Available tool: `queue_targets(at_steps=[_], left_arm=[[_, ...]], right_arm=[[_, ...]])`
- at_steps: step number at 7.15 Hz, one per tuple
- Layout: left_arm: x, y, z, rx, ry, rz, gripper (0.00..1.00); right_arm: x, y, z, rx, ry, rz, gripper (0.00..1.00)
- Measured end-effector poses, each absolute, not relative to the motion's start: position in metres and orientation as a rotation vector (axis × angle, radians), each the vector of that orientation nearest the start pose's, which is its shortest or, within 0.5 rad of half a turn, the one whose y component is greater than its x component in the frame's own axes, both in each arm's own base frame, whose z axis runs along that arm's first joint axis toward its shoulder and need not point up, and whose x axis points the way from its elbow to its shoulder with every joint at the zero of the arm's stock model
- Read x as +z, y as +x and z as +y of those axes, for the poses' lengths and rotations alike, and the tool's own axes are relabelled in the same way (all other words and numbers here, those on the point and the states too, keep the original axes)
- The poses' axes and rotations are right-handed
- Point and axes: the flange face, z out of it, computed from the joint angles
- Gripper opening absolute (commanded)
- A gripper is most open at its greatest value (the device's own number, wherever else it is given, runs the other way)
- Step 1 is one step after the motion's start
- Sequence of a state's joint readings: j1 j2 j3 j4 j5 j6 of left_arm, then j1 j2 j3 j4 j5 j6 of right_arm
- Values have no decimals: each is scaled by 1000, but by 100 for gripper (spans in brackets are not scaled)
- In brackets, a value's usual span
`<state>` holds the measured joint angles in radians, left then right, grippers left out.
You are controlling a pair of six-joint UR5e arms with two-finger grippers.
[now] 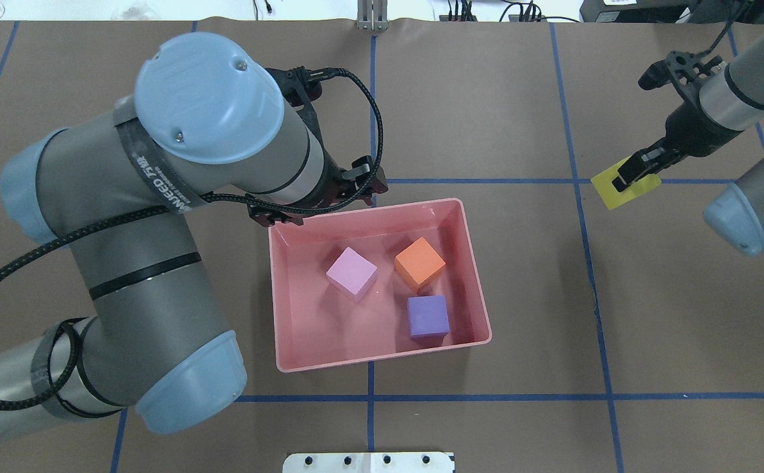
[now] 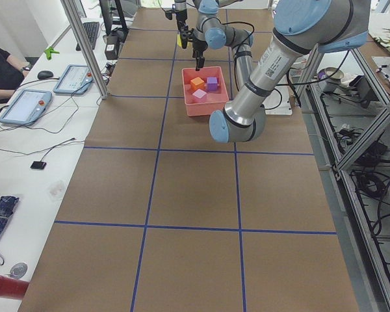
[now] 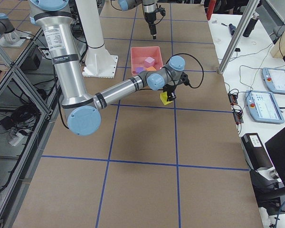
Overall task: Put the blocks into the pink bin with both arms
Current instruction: 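Carry the yellow cube into the pink bin and release it while the left arm withdraws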
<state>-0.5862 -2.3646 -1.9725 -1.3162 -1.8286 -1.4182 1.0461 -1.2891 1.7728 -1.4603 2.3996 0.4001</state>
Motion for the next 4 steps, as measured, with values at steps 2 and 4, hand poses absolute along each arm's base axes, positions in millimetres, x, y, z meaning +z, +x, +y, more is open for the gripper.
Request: queue_targets(at_steps=[2, 4], left_arm=[[134, 392, -453, -192, 193, 843, 100], [195, 351, -480, -108, 241, 742, 100]], right_arm=[[300, -279, -542, -161, 39, -1077, 0], [220, -330, -527, 21, -89, -1133, 0]])
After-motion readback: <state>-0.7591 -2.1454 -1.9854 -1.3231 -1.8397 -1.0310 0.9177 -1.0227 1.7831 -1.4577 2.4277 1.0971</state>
